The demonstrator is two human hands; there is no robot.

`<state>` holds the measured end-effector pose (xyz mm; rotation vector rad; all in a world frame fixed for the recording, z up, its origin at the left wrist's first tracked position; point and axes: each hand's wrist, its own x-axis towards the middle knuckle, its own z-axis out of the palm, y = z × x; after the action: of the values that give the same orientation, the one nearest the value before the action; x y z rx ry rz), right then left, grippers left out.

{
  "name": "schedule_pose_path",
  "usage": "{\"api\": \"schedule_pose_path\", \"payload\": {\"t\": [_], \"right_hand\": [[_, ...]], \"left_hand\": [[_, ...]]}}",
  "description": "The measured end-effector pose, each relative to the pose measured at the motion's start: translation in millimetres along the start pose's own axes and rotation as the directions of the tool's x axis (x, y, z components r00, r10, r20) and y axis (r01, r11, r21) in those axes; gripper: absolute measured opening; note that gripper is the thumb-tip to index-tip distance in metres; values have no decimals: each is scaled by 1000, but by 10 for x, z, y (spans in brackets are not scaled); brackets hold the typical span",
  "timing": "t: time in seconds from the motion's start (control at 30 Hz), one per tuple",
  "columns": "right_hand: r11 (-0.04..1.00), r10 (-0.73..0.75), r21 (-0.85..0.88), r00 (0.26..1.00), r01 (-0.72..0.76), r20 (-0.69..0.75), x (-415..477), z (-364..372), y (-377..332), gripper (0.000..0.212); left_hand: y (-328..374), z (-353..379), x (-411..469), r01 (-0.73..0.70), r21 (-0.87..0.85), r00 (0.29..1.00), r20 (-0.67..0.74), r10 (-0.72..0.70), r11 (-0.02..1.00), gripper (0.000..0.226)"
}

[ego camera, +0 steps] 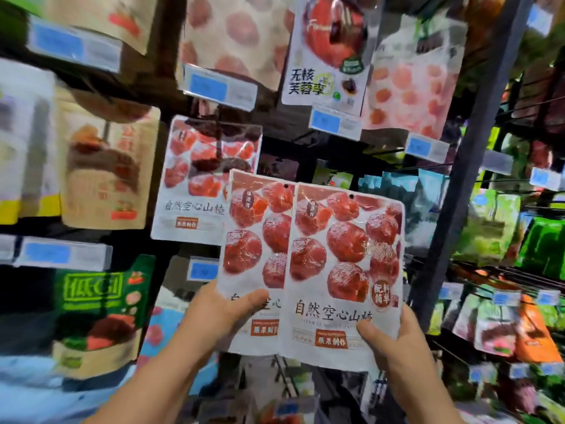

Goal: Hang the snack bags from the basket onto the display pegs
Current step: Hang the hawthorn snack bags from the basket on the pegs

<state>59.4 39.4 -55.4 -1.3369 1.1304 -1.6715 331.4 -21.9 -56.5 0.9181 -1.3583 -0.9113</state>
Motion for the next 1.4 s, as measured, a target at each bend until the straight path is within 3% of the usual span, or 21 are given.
{"api": "schedule_pose_path", "payload": {"t": [0.07,0.23,0.3,0.5,0.63,0.77,0.97,1.23,1.4], "right_hand": [[1000,-24,-6,999,24,46,107,117,-16,61],[999,-48,26,987,44,152,329,523,-86,77],[998,-62,39,975,55,213,419,700,-122,69],[994,-102,75,941,82,323,740,1186,-166,63],[992,-118,85,928,94,354,906,1495,-219,83],[987,-145,111,925,112,350,1037,1749,-254,89],[987,-156,94,924,131,348,1150,1984,-253,81],[984,-156,132,920,115,359,1237,2095,-228,75],[988,-140,114,923,105,359,1207,2109,-236,65]], "left_hand": [[68,-163,47,-8,-18,1000,-23,8,1000,30],[231,-540,76,-53,-124,993,-115,38,991,30],[300,-714,64,-52,-165,990,-137,30,985,29],[383,-1235,53,-81,-176,982,-182,48,981,60],[409,-1482,70,-128,-271,966,-254,58,954,30],[474,-1666,96,-165,-310,962,-261,83,937,35],[497,-1916,98,-191,-295,937,-338,85,936,30],[462,-2073,101,-184,-311,930,-361,63,932,48],[495,-2110,87,-151,-264,907,-421,28,953,28]]}}
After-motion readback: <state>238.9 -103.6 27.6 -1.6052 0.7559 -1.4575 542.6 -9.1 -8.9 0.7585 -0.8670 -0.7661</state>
